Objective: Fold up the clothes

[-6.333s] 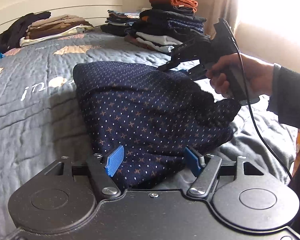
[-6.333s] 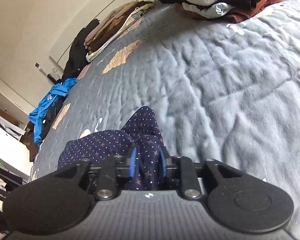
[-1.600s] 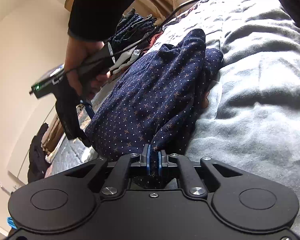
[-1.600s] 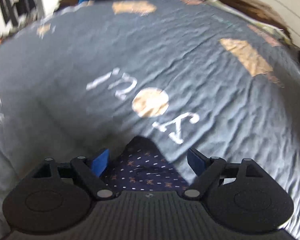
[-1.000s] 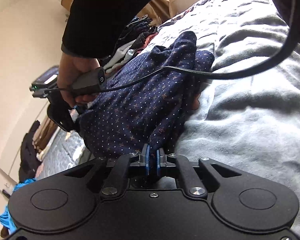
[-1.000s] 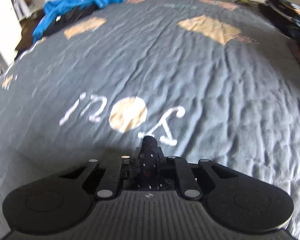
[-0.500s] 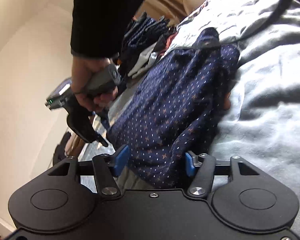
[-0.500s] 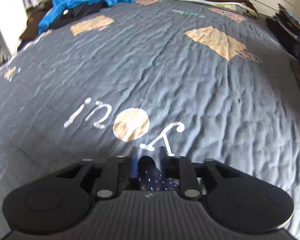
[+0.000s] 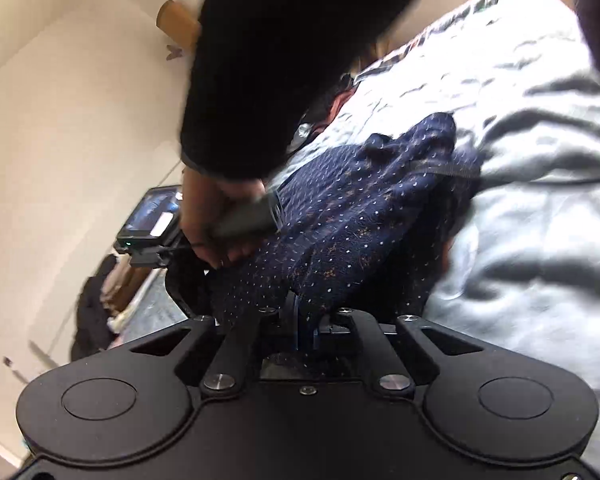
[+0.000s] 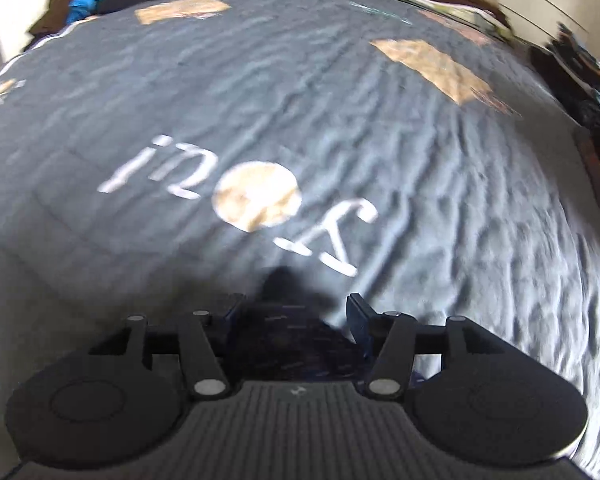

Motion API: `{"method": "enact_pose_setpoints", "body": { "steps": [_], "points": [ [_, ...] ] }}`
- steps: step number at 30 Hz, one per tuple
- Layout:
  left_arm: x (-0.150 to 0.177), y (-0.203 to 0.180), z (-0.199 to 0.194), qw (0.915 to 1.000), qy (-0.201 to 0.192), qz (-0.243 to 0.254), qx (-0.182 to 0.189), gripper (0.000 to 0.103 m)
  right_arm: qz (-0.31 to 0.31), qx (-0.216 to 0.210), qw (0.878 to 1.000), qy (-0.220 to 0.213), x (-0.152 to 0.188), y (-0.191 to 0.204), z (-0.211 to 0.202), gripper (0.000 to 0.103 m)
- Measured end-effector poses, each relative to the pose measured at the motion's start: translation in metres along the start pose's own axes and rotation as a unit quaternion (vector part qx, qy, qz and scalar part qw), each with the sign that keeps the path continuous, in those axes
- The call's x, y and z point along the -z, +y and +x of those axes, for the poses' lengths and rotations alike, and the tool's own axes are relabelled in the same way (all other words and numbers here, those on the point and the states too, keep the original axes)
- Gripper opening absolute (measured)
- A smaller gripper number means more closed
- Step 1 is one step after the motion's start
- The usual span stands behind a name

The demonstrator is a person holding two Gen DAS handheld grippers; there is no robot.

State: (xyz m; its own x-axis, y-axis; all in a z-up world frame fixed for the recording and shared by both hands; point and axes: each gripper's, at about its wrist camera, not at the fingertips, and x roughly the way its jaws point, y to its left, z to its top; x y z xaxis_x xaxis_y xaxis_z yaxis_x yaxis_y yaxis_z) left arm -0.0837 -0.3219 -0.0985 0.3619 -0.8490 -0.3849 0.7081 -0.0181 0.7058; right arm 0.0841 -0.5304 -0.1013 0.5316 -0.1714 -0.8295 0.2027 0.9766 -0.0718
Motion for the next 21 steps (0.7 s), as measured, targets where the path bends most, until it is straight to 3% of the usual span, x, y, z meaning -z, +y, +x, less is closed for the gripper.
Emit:
{"method": "enact_pose_setpoints", "body": {
  "steps": [4,9,14,17,21],
  "points": [
    [0.01,-0.005,0.008,0.999,0.024,0.027,0.028,0.005,0.02,0.001,0.999,-0.029,0.011,-0.003,0.004,0.055],
    [0.016,0.005,0.007,0.9983,0.029,-0.007,0.051,0.009,0.032,0.011,0.998,-0.049,0.008,-0.006,0.005,0.055],
    [0.026,0.039,-0.001,0.9926,0.033,-0.093,0.07,0.043,0.062,-0.017,0.995,-0.081,0.005,-0.019,-0.022,0.055],
    [0.031,0.061,-0.004,0.9847,0.032,-0.153,0.078,0.056,0.086,-0.056,0.988,-0.112,0.005,-0.03,-0.06,0.055],
    [0.038,0.088,-0.009,0.9686,0.03,-0.23,0.089,0.059,0.107,-0.101,0.977,-0.153,0.013,-0.04,-0.118,0.057]
  ]
}}
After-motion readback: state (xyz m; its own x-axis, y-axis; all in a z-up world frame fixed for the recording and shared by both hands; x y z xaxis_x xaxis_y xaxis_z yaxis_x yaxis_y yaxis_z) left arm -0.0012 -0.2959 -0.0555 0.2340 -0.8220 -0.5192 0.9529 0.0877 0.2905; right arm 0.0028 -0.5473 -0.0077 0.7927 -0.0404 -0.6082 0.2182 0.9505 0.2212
